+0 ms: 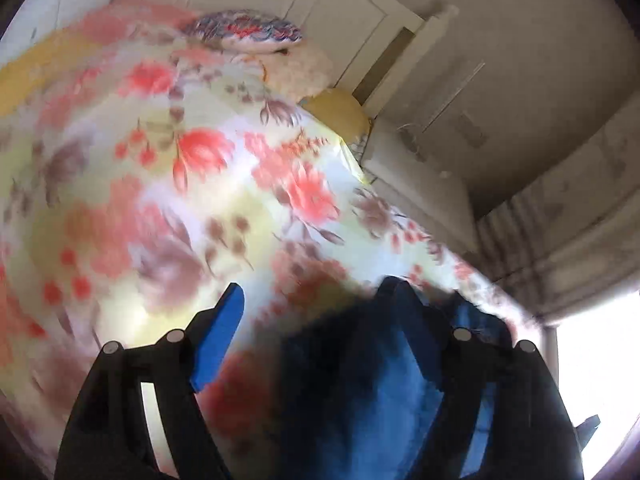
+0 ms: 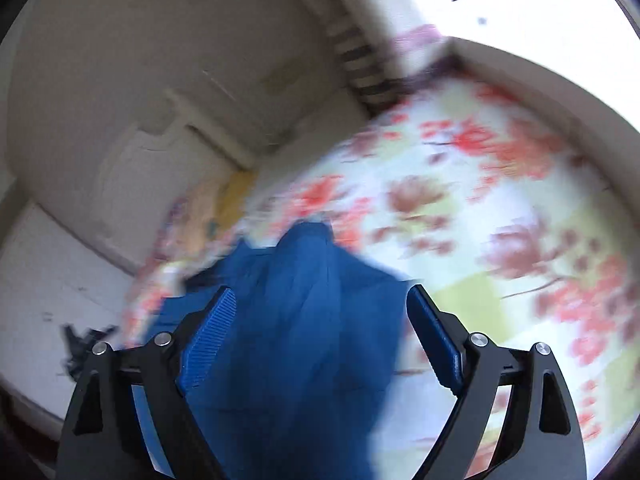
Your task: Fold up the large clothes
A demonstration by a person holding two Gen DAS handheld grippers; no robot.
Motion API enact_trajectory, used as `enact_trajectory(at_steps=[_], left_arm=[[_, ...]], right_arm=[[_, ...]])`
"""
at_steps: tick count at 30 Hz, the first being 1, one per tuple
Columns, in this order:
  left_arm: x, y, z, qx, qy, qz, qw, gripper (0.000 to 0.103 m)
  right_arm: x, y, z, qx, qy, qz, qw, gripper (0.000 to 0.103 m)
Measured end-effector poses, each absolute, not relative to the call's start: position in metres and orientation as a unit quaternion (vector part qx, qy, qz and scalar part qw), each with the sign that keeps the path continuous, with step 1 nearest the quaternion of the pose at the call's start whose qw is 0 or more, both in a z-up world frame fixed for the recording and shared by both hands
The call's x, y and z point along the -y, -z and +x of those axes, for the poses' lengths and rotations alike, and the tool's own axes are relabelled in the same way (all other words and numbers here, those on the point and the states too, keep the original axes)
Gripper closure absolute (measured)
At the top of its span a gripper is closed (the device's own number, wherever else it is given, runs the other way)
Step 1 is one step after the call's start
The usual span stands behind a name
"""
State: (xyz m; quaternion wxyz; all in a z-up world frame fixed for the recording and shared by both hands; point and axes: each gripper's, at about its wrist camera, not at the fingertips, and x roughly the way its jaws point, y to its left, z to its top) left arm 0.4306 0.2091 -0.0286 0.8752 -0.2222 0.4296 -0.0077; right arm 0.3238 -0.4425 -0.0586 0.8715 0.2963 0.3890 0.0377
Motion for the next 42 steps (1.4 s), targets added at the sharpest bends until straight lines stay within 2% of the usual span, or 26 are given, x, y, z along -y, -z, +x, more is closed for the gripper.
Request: enact_trajectory(at_steps=[3, 6, 10, 11, 12, 13, 15, 16, 18, 22, 24, 26, 28, 30, 32, 33, 34, 35, 39, 42], left_arm=[[-0.185, 0.037, 0.441, -0.448, 0.043, -0.138, 0.882, 0.022], [-0.158, 0.050, 0.442, -0.469, 0.106, -0.103, 0.871, 0.021], [-0.127, 0.063, 0.443, -0.491, 0.120, -0.053, 0.861, 0.013], [-0.122, 0.069, 0.445, -0.500, 0.120, -0.043, 0.857, 0.013], [-0.118, 0.075, 0.446, -0.506, 0.122, -0.035, 0.853, 0.016], [-0.114, 0.077, 0.444, -0.502, 0.122, -0.026, 0.856, 0.038], [-0.113, 0.073, 0.433, -0.480, 0.132, -0.031, 0.867, 0.076], [-0.112, 0.066, 0.425, -0.464, 0.128, -0.031, 0.876, 0.089], [-0.115, 0.044, 0.398, -0.417, 0.134, -0.039, 0.898, 0.095], [-0.115, -0.019, 0.353, -0.338, 0.154, -0.035, 0.928, 0.096], [-0.114, -0.054, 0.360, -0.321, 0.154, -0.038, 0.934, 0.096], [-0.106, -0.069, 0.388, -0.330, 0.126, -0.021, 0.935, 0.095], [-0.093, -0.060, 0.427, -0.358, 0.087, 0.005, 0.930, 0.094], [-0.089, -0.026, 0.463, -0.410, 0.063, -0.004, 0.910, 0.092], [-0.087, 0.024, 0.484, -0.458, 0.035, -0.003, 0.888, 0.085], [-0.085, 0.058, 0.492, -0.488, 0.017, 0.005, 0.873, 0.071], [-0.085, 0.080, 0.493, -0.501, 0.009, 0.011, 0.865, 0.047], [-0.089, 0.095, 0.490, -0.495, 0.007, -0.007, 0.869, 0.045], [-0.109, 0.081, 0.479, -0.457, -0.008, -0.045, 0.888, 0.030], [-0.128, 0.068, 0.464, -0.432, 0.000, -0.100, 0.896, 0.027]], right_arm=[[0.431, 0.062, 0.331, -0.405, -0.047, 0.249, 0.879, 0.018], [0.406, 0.058, 0.344, -0.418, -0.070, 0.189, 0.886, 0.018], [0.371, 0.053, 0.364, -0.442, -0.097, 0.121, 0.883, 0.018], [0.366, 0.054, 0.368, -0.450, -0.099, 0.110, 0.881, 0.020], [0.358, 0.058, 0.373, -0.462, -0.097, 0.090, 0.877, 0.029], [0.354, 0.059, 0.372, -0.465, -0.096, 0.079, 0.876, 0.038], [0.346, 0.058, 0.364, -0.443, -0.099, 0.056, 0.889, 0.073], [0.343, 0.054, 0.355, -0.422, -0.093, 0.039, 0.901, 0.080], [0.337, 0.039, 0.328, -0.374, -0.089, 0.018, 0.923, 0.091], [0.332, -0.017, 0.283, -0.298, -0.090, -0.002, 0.950, 0.094], [0.333, -0.046, 0.286, -0.277, -0.084, -0.001, 0.957, 0.095], [0.337, -0.064, 0.316, -0.278, -0.064, 0.011, 0.958, 0.095], [0.338, -0.058, 0.350, -0.299, -0.047, 0.014, 0.953, 0.095], [0.337, -0.023, 0.387, -0.349, -0.027, 0.021, 0.936, 0.094], [0.334, 0.031, 0.411, -0.418, -0.013, 0.030, 0.908, 0.094], [0.331, 0.068, 0.420, -0.462, 0.008, 0.018, 0.887, 0.093], [0.329, 0.088, 0.420, -0.474, 0.017, 0.013, 0.880, 0.091], [0.333, 0.094, 0.415, -0.451, 0.018, 0.035, 0.891, 0.089], [0.349, 0.087, 0.406, -0.441, 0.005, 0.074, 0.894, 0.087], [0.371, 0.073, 0.389, -0.424, -0.023, 0.138, 0.895, 0.085]])
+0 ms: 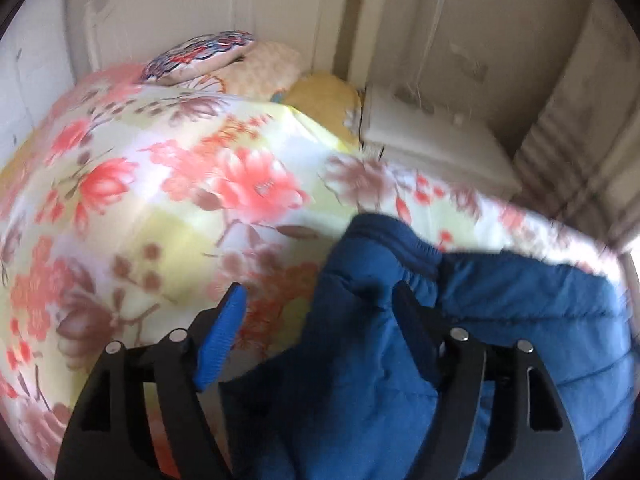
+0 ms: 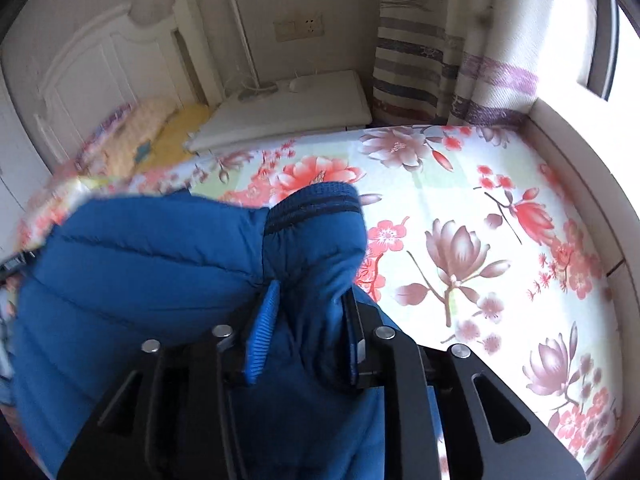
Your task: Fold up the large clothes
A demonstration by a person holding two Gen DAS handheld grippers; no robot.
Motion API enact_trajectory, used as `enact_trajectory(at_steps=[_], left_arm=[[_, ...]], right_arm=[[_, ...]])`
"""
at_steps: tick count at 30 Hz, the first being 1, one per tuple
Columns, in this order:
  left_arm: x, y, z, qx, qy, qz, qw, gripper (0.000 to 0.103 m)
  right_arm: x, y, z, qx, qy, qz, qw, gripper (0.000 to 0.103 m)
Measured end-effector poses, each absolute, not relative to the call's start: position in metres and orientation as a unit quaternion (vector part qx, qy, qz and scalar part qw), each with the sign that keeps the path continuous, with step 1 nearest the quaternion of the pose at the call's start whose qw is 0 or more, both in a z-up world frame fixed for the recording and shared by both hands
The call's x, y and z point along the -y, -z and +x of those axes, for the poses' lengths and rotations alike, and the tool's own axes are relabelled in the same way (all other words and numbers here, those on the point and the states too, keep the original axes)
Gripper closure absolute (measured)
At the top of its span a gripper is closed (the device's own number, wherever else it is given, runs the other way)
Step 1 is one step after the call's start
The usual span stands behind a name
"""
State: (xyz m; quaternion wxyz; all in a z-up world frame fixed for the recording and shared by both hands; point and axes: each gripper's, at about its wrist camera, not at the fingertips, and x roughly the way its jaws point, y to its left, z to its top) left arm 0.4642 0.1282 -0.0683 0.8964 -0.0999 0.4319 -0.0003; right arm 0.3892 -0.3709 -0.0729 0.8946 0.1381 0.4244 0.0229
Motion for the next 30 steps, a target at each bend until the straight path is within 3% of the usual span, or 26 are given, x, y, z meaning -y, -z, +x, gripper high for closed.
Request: enact_trajectory(at_steps=[4, 5, 6, 8, 12, 18, 19, 21, 22, 23, 25, 26, 27, 30], left_arm=[[-0.158, 0.044, 0.425, -0.402, 0.037, -0.121, 0.907, 0.012], [-0.166, 0.041, 0.412, -0.401, 0.046, -0.118, 0.907, 0.011], [-0.176, 0.041, 0.393, -0.404, 0.069, -0.114, 0.905, 0.009], [-0.188, 0.044, 0.363, -0.414, 0.091, -0.102, 0.900, 0.007], [-0.195, 0.054, 0.298, -0.420, 0.139, -0.078, 0.893, 0.004], [-0.163, 0.083, 0.255, -0.439, 0.197, -0.043, 0.876, 0.003], [-0.161, 0.088, 0.256, -0.442, 0.197, -0.046, 0.874, 0.002], [-0.156, 0.097, 0.261, -0.449, 0.200, -0.064, 0.868, 0.002], [-0.155, 0.099, 0.264, -0.453, 0.202, -0.075, 0.865, 0.002], [-0.156, 0.101, 0.267, -0.454, 0.206, -0.097, 0.861, 0.004], [-0.155, 0.101, 0.265, -0.448, 0.217, -0.127, 0.858, 0.041], [-0.154, 0.098, 0.261, -0.443, 0.214, -0.128, 0.861, 0.047], [-0.152, 0.091, 0.251, -0.433, 0.204, -0.114, 0.871, 0.064], [-0.155, 0.082, 0.225, -0.426, 0.202, -0.108, 0.875, 0.069]], right_arm=[[0.391, 0.054, 0.340, -0.401, -0.065, 0.166, 0.898, 0.081], [0.396, 0.051, 0.323, -0.400, -0.065, 0.155, 0.901, 0.068], [0.401, 0.050, 0.304, -0.400, -0.066, 0.144, 0.903, 0.034], [0.406, 0.047, 0.265, -0.392, -0.070, 0.132, 0.908, 0.004], [0.402, 0.052, 0.193, -0.385, -0.106, 0.136, 0.907, 0.004], [0.371, 0.080, 0.165, -0.399, -0.154, 0.113, 0.897, 0.007], [0.369, 0.083, 0.164, -0.399, -0.159, 0.118, 0.895, 0.009], [0.357, 0.089, 0.166, -0.399, -0.164, 0.101, 0.897, 0.027], [0.353, 0.090, 0.166, -0.391, -0.160, 0.094, 0.902, 0.028], [0.349, 0.088, 0.165, -0.374, -0.163, 0.087, 0.909, 0.039], [0.341, 0.085, 0.161, -0.361, -0.154, 0.075, 0.917, 0.049], [0.336, 0.082, 0.156, -0.355, -0.143, 0.068, 0.922, 0.056], [0.333, 0.078, 0.149, -0.346, -0.135, 0.063, 0.926, 0.065], [0.332, 0.070, 0.123, -0.330, -0.129, 0.072, 0.932, 0.071]])
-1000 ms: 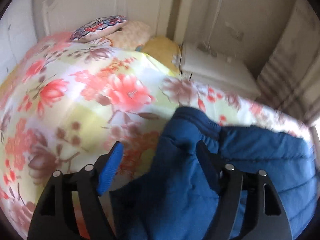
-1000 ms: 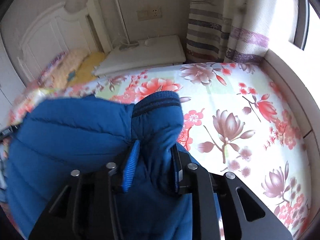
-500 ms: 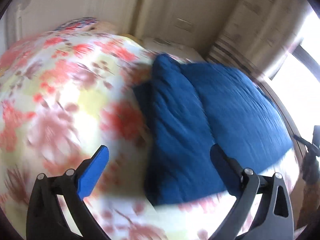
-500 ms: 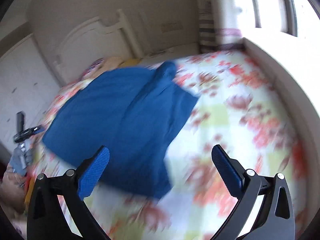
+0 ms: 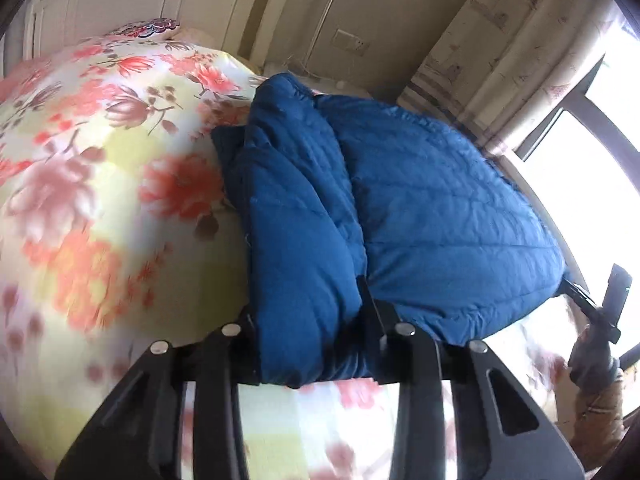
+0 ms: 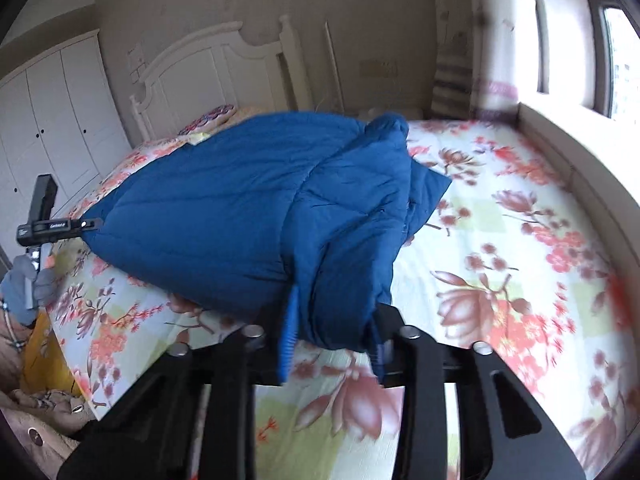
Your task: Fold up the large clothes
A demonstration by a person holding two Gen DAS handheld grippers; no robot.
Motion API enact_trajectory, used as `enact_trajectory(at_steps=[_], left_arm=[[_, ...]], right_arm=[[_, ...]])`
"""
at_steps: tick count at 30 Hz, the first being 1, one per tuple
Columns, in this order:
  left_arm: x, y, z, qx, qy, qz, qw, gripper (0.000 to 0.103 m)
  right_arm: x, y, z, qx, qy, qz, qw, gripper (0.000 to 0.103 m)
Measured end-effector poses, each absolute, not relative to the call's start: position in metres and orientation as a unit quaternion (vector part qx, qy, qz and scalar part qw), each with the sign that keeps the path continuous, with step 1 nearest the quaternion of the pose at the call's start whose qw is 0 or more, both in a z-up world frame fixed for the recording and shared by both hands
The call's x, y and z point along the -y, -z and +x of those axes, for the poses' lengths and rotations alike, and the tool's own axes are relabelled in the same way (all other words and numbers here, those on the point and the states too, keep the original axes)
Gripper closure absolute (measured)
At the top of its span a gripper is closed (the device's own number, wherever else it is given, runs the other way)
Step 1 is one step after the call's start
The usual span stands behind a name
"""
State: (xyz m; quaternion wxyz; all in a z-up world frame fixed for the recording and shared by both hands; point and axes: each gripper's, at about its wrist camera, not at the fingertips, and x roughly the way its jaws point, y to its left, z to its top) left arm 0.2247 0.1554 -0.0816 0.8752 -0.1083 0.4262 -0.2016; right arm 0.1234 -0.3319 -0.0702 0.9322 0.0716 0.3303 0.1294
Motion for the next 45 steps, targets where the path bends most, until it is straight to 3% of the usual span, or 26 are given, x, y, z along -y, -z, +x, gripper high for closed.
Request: enact_trajectory(at_steps=[11, 13, 16, 17, 18, 19, 23, 29, 33, 39, 42, 45], left_arm=[[-0.201, 0.094, 0.092, -0.432, 0.204, -0.126, 0.869, 0.063], [-0.204, 0.096, 0.083, -0.425, 0.194, -0.130, 0.874, 0.050], [-0.210, 0.088, 0.076, -0.417, 0.172, -0.126, 0.884, 0.029], [-0.215, 0.081, 0.074, -0.407, 0.169, -0.127, 0.889, 0.024], [-0.222, 0.069, 0.067, -0.384, 0.156, -0.123, 0.902, 0.011], [-0.226, 0.059, 0.063, -0.367, 0.143, -0.119, 0.912, 0.002], [-0.230, 0.006, 0.068, -0.288, 0.088, -0.102, 0.948, 0.002], [-0.181, -0.039, 0.143, -0.276, 0.051, -0.116, 0.953, 0.002], [-0.121, -0.046, 0.202, -0.259, 0.040, -0.081, 0.962, 0.002], [-0.025, 0.000, 0.278, -0.337, 0.039, 0.036, 0.940, 0.002], [0.005, 0.062, 0.314, -0.429, 0.072, 0.092, 0.896, 0.002], [0.009, 0.090, 0.334, -0.475, 0.074, 0.087, 0.872, 0.002]], right_arm=[[0.329, 0.083, -0.012, -0.341, -0.179, 0.118, 0.915, 0.071], [0.330, 0.083, -0.015, -0.344, -0.169, 0.113, 0.917, 0.068], [0.335, 0.073, -0.012, -0.364, -0.152, 0.098, 0.914, 0.052], [0.339, 0.066, -0.013, -0.356, -0.138, 0.092, 0.920, 0.037], [0.345, 0.055, -0.015, -0.336, -0.113, 0.086, 0.931, 0.020], [0.351, 0.046, -0.017, -0.319, -0.099, 0.088, 0.938, 0.015], [0.351, 0.001, 0.010, -0.273, -0.078, 0.101, 0.953, 0.015], [0.273, -0.053, 0.102, -0.222, -0.088, 0.049, 0.970, 0.007], [0.222, -0.065, 0.178, -0.266, -0.088, 0.047, 0.959, 0.007], [0.160, -0.015, 0.257, -0.350, -0.079, -0.011, 0.933, 0.007], [0.147, 0.054, 0.298, -0.436, -0.069, -0.062, 0.895, 0.007], [0.155, 0.078, 0.309, -0.468, -0.072, -0.025, 0.880, 0.006]])
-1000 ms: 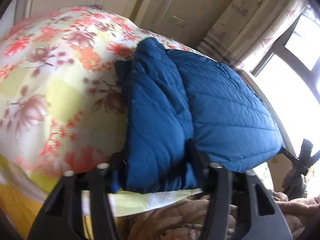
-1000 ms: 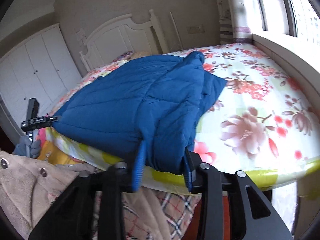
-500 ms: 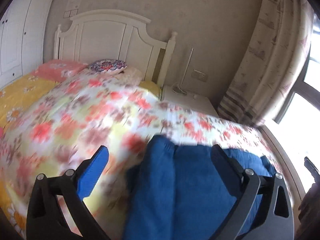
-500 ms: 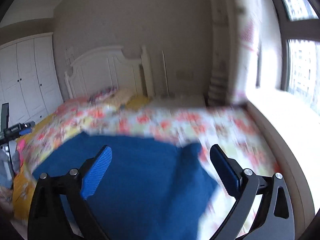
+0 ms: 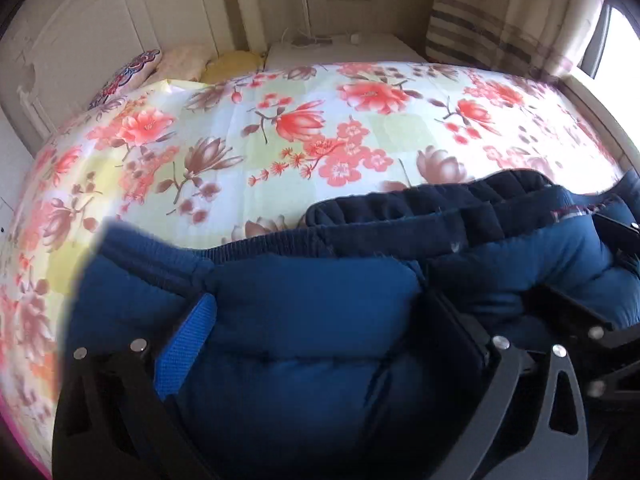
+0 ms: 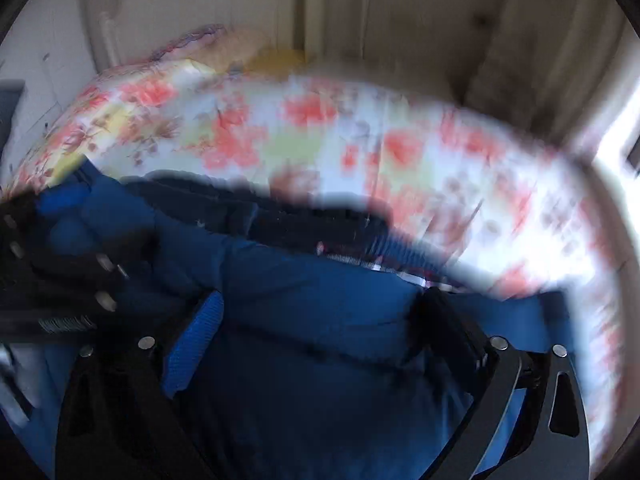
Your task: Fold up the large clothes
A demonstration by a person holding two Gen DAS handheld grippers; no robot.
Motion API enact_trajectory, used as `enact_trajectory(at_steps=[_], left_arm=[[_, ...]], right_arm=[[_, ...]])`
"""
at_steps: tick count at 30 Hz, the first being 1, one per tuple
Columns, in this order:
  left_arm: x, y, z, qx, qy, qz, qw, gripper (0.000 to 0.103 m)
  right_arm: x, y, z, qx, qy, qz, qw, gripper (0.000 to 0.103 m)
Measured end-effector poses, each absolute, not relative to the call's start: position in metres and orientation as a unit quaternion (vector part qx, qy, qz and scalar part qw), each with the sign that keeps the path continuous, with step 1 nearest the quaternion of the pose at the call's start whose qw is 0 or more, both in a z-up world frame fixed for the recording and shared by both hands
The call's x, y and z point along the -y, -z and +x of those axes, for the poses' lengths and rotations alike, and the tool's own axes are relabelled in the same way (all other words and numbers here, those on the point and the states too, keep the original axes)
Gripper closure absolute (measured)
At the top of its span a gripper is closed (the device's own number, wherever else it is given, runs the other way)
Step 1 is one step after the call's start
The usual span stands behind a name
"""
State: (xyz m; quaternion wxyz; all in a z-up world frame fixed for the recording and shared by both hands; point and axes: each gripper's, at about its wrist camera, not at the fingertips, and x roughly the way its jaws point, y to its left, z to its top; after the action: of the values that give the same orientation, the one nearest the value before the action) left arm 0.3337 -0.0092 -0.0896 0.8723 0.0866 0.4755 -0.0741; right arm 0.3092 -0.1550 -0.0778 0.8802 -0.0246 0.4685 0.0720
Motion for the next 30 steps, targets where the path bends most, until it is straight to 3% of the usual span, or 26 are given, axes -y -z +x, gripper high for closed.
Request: enact_trajectory(at_steps=[11, 17, 20, 23, 30], left_arm=[[0.023, 0.091, 0.339, -0.472, 0.073, 0.131, 0.869, 0.002], [-0.007, 0.095, 0.338, -0.464, 0.108, 0.043, 0.878, 0.002], [-0.006, 0.096, 0.337, -0.458, 0.106, 0.046, 0.881, 0.002], [-0.006, 0.095, 0.336, -0.456, 0.107, 0.045, 0.883, 0.002], [-0.012, 0.094, 0.336, -0.452, 0.115, 0.026, 0.884, 0.002]], right_arm=[[0.149, 0.084, 0.311, -0.475, -0.059, -0.042, 0.877, 0.004], [0.156, 0.083, 0.313, -0.472, -0.070, -0.017, 0.878, 0.005], [0.162, 0.071, 0.306, -0.458, -0.041, -0.021, 0.888, 0.013], [0.188, 0.059, 0.307, -0.450, 0.021, -0.039, 0.892, 0.013], [0.289, 0.085, 0.293, -0.453, 0.029, 0.161, 0.877, 0.013]])
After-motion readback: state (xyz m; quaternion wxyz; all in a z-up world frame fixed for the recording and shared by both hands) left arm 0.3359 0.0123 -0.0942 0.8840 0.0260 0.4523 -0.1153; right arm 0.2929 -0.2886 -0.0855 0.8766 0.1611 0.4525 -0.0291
